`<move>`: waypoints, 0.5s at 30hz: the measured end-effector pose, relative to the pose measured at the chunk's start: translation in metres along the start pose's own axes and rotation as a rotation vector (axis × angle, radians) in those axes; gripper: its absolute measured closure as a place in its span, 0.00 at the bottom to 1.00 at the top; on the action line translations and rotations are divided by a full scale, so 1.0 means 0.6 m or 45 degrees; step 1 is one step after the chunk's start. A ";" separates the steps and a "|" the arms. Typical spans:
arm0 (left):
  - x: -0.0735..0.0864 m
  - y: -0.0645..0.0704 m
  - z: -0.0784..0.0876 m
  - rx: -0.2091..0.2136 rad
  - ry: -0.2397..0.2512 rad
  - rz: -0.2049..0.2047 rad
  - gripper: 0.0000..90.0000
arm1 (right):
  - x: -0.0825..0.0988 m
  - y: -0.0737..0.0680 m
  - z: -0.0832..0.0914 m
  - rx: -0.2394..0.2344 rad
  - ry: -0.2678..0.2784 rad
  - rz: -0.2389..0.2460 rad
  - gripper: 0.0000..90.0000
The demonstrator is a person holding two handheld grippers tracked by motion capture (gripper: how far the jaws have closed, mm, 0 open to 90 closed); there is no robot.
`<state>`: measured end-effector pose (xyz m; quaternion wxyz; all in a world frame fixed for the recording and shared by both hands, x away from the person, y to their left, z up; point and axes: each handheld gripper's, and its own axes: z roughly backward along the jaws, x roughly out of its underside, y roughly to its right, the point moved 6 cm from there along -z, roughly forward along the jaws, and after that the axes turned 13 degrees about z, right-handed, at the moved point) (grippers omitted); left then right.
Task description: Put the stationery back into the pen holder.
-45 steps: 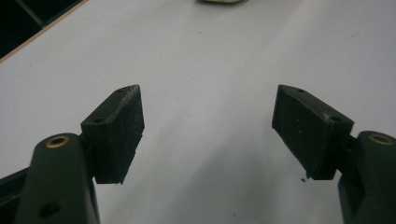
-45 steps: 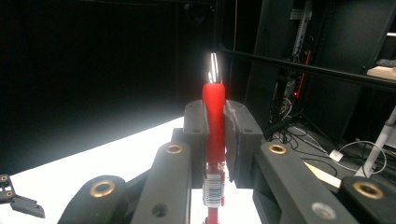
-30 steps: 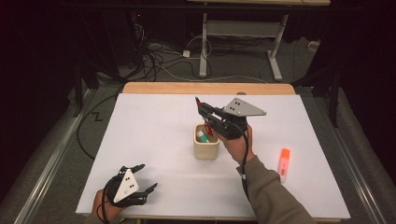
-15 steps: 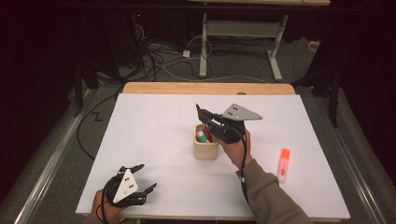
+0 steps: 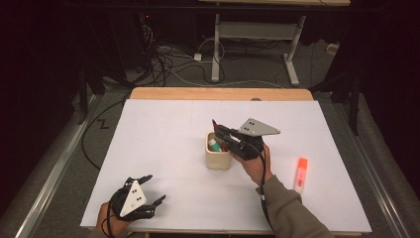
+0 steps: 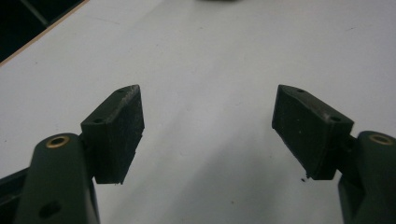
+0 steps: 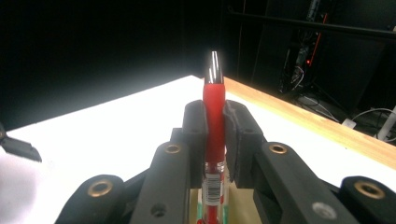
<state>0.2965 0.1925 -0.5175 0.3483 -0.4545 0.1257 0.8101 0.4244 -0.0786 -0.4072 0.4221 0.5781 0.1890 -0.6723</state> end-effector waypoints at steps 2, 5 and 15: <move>0.000 0.000 0.000 0.000 0.000 0.001 0.27 | 0.004 -0.001 0.003 0.001 -0.008 0.002 0.88; -0.001 0.000 -0.002 0.001 -0.001 -0.002 0.27 | 0.009 -0.002 0.007 0.003 -0.022 0.014 0.88; -0.003 0.004 -0.008 0.014 -0.006 -0.010 0.27 | 0.023 0.000 0.021 0.003 -0.049 -0.002 0.88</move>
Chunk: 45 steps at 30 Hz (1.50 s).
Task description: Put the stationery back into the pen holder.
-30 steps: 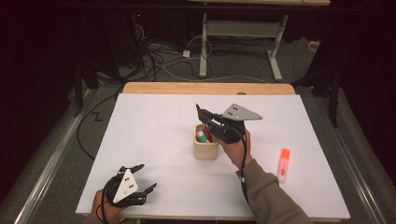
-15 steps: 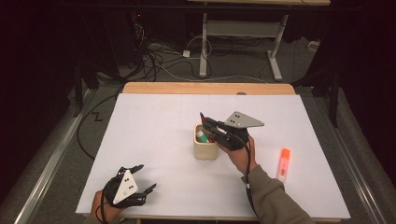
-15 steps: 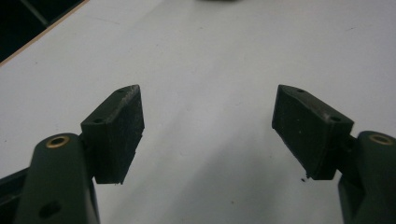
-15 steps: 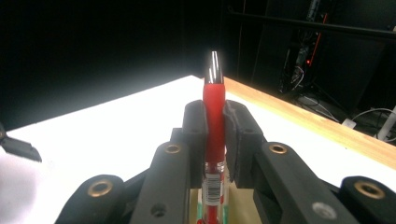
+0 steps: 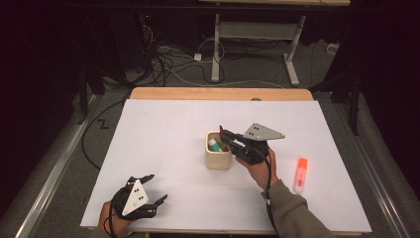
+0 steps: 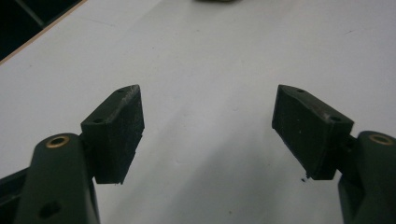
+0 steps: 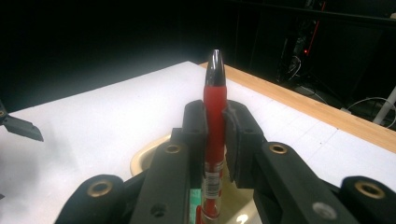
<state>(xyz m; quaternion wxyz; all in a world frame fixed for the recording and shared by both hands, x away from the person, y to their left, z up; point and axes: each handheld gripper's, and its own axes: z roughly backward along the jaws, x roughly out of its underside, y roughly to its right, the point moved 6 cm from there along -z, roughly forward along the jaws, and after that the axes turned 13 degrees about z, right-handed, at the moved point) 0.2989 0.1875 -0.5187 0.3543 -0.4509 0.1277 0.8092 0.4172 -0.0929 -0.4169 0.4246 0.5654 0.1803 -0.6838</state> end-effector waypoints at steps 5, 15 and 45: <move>0.000 0.001 0.000 0.001 0.000 -0.001 0.27 | 0.008 0.003 0.003 0.001 -0.002 -0.007 0.88; 0.003 0.000 0.001 -0.003 -0.006 0.001 0.27 | 0.008 0.003 0.004 0.005 -0.006 0.000 0.82; 0.000 0.001 -0.001 -0.007 -0.009 -0.013 0.27 | 0.004 0.015 0.069 0.086 -0.085 0.059 0.54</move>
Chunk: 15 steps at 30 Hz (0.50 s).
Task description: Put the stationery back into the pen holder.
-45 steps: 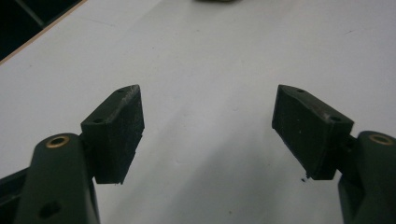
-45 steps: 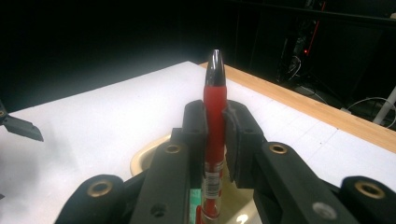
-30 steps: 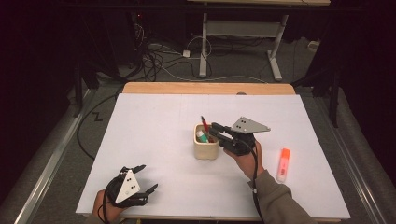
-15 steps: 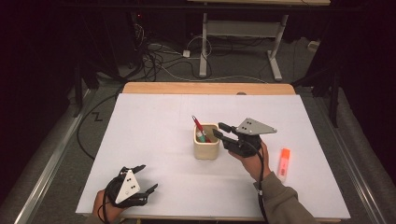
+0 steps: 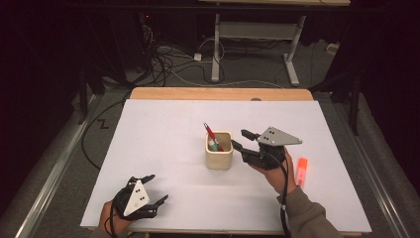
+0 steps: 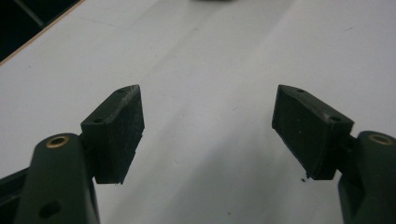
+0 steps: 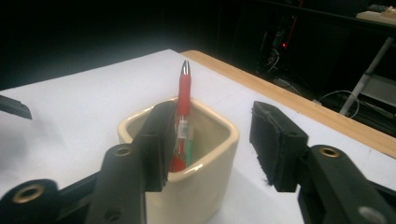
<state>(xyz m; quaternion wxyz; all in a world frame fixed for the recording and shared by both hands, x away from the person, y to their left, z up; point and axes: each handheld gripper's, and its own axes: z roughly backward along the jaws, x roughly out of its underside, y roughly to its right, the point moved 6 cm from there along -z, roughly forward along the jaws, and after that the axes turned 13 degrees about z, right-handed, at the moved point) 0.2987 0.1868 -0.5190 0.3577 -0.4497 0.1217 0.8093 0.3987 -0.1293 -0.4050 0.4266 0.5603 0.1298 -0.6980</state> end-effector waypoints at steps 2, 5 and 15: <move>0.000 0.000 0.000 0.003 0.001 0.002 0.27 | 0.001 0.002 0.004 0.002 -0.011 -0.006 0.51; 0.000 0.001 0.000 0.008 0.003 0.008 0.27 | 0.005 0.005 0.011 0.005 -0.034 0.002 0.47; 0.000 0.000 0.000 0.005 0.002 0.009 0.27 | 0.018 0.008 0.033 0.018 -0.057 0.025 0.36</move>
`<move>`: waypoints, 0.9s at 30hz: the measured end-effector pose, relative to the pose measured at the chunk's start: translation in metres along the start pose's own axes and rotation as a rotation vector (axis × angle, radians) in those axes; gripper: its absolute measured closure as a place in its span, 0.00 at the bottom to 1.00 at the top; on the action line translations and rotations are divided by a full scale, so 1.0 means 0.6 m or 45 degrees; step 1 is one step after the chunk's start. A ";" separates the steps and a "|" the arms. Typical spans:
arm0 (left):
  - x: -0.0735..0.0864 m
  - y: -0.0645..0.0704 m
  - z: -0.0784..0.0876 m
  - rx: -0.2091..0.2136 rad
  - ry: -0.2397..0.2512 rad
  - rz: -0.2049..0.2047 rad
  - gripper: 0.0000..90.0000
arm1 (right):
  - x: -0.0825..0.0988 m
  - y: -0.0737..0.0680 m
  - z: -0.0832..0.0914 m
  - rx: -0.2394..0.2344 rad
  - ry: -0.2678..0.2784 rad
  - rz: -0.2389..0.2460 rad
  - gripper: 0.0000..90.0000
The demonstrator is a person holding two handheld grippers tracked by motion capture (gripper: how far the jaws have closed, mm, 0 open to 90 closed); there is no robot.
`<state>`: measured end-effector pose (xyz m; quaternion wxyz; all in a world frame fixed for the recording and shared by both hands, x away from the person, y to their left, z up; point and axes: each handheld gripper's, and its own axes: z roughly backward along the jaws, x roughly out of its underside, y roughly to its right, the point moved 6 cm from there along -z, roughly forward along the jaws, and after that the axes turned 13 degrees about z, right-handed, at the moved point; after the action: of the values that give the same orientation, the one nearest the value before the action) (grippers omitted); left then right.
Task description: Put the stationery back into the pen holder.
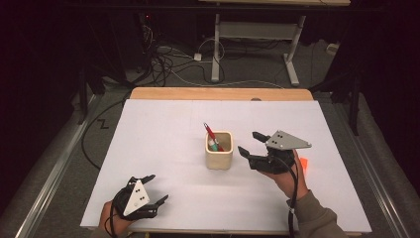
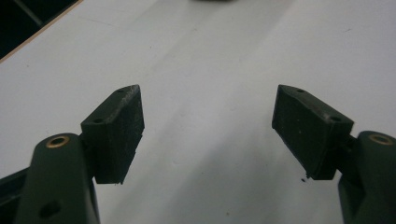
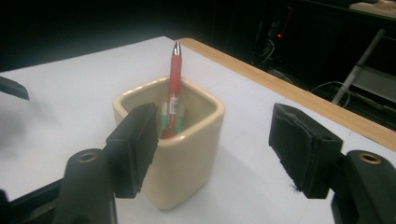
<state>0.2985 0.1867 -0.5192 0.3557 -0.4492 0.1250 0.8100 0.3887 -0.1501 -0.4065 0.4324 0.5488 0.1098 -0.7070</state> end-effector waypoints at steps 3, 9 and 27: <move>0.000 0.000 0.001 -0.003 0.000 -0.001 0.27 | 0.005 0.000 0.006 0.016 -0.016 -0.006 0.34; 0.000 0.000 0.001 0.001 0.006 0.004 0.27 | 0.016 -0.001 0.022 0.049 -0.056 0.008 0.33; -0.001 0.001 0.001 0.003 0.004 -0.001 0.27 | 0.062 0.009 0.081 0.111 -0.068 0.010 0.30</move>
<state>0.2980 0.1865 -0.5187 0.3565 -0.4499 0.1263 0.8090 0.3588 -0.2022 -0.4193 0.4135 0.5487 0.0651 -0.7237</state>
